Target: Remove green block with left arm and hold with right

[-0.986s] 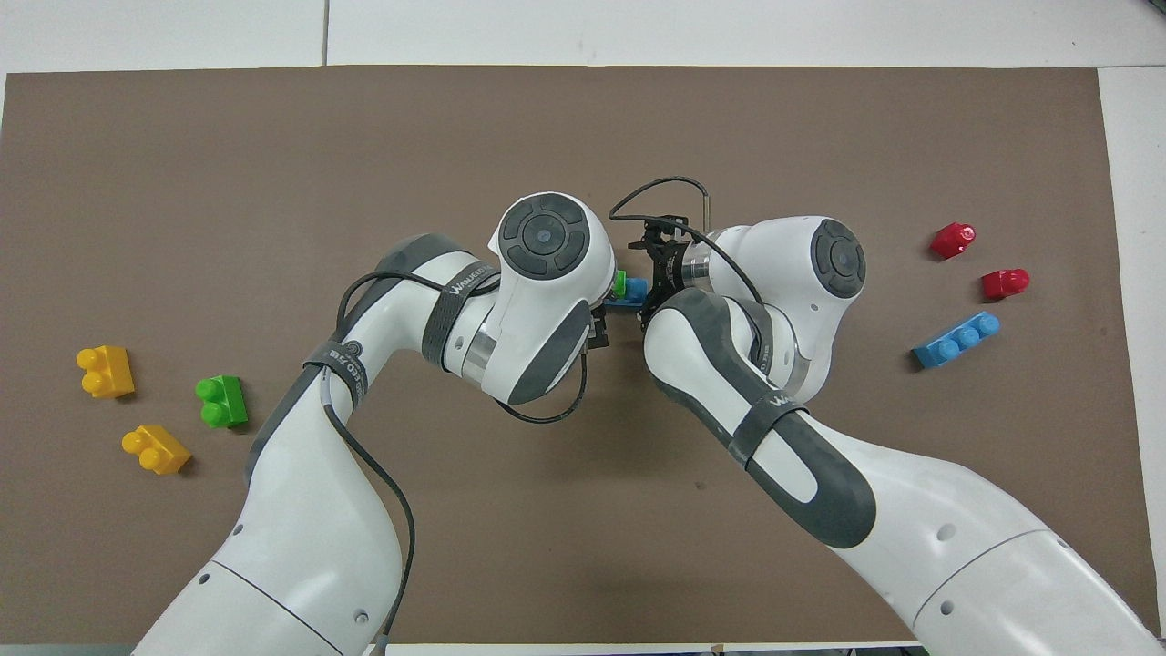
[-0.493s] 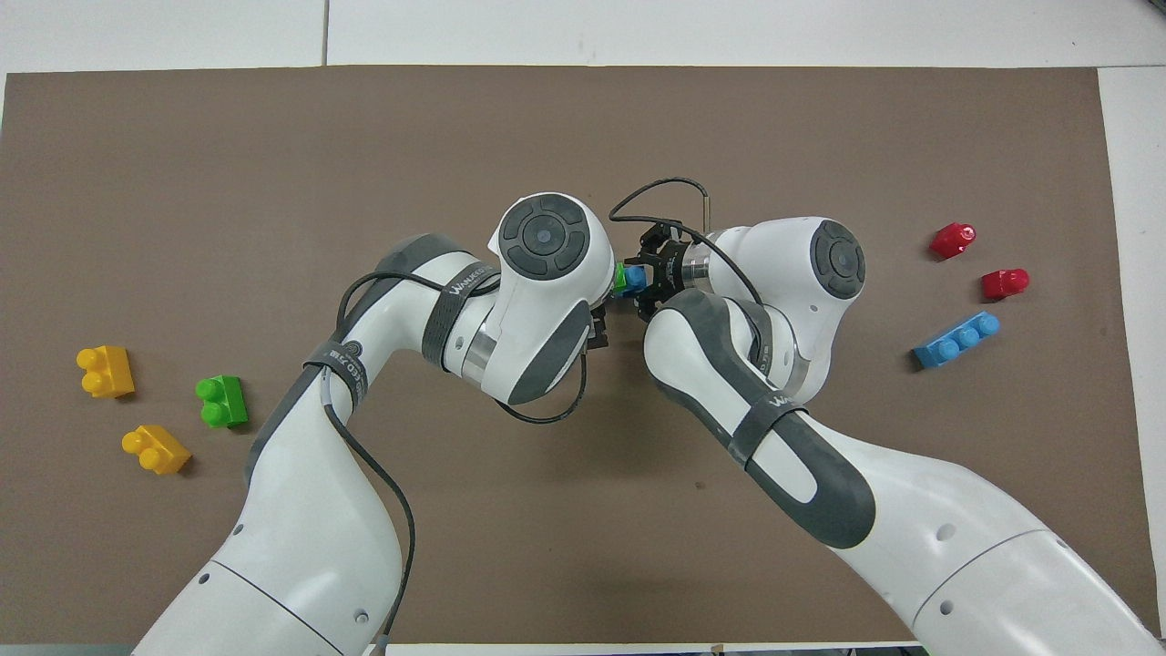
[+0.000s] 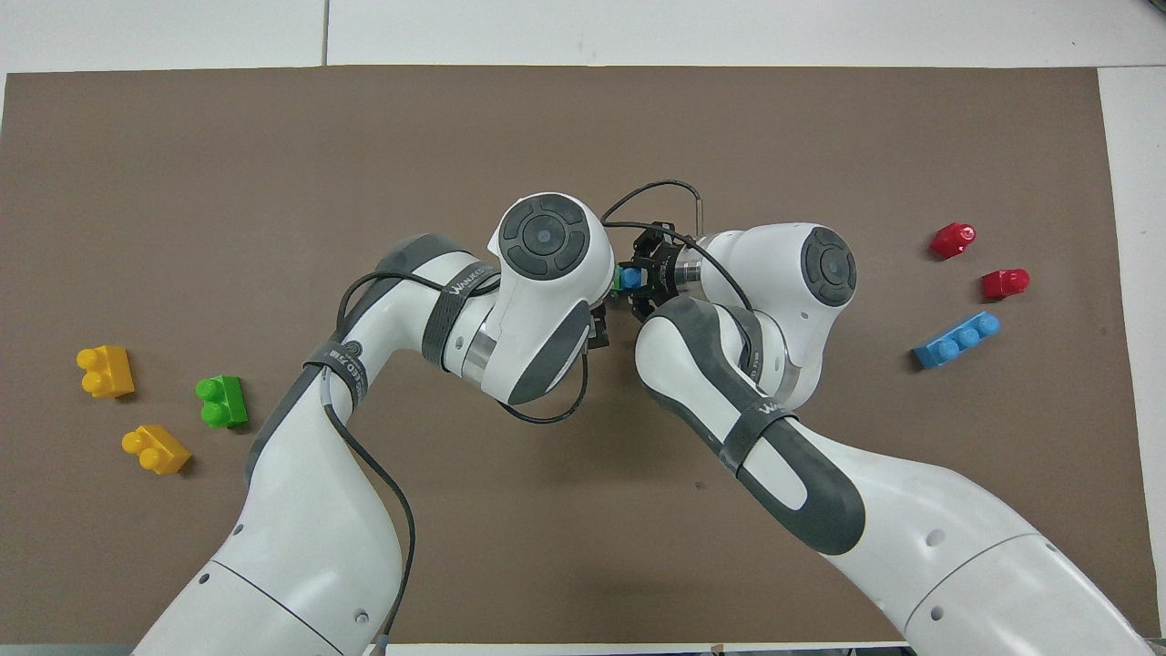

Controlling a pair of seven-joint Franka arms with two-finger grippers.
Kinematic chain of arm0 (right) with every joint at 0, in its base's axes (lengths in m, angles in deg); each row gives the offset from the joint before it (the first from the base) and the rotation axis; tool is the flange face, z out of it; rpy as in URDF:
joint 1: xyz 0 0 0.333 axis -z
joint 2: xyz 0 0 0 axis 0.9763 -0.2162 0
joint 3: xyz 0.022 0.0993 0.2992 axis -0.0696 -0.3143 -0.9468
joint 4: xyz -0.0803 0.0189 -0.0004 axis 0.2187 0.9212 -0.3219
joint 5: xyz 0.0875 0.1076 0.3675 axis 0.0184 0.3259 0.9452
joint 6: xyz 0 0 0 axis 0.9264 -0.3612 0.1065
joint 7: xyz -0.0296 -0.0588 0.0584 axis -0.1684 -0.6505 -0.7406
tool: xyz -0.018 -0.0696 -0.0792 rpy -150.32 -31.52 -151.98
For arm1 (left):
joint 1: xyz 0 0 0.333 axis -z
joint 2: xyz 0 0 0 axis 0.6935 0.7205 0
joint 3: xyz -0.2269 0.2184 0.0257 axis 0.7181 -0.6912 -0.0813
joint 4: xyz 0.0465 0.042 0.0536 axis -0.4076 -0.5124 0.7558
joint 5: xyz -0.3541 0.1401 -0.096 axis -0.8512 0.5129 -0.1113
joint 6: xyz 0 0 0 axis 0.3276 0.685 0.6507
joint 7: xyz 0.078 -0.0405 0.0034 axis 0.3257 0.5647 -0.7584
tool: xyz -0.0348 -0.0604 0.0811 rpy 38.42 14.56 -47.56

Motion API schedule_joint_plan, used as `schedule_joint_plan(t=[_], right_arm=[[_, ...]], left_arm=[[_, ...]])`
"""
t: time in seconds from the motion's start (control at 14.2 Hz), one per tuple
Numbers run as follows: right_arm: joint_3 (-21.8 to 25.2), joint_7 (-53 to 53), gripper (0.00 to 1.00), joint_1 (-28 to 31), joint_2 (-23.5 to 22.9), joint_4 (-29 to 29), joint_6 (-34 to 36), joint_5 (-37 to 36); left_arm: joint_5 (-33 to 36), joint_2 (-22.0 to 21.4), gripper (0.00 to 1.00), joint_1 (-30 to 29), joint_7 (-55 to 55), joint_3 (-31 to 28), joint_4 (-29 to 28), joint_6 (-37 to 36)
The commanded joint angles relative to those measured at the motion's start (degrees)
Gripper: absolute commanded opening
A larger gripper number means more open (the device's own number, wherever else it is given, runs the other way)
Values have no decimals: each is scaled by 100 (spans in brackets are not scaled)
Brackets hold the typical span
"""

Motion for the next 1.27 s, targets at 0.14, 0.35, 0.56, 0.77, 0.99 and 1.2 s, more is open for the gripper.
schedule_joint_plan(t=[0.14,0.35,0.56,0.77,0.99,1.2], right_arm=[[-5,-143,0,-29,0,-111,-199,135],[-5,-143,0,-38,0,-138,-261,144],[-5,-152,0,-38,8,-156,-261,135],[-5,-170,0,-55,8,-226,-400,135],[-5,-170,0,-64,8,-261,-428,135],[-5,-178,0,-64,8,-261,-436,135]], left_arm=[[107,-68,88,120,242,-69,-226,165],[431,-68,12,120,566,-69,-227,227],[494,-68,0,120,611,-60,-174,262],[485,-129,0,67,611,-51,-191,253],[476,-375,0,32,603,-51,-235,122],[476,-901,0,-152,559,-42,-498,-98]])
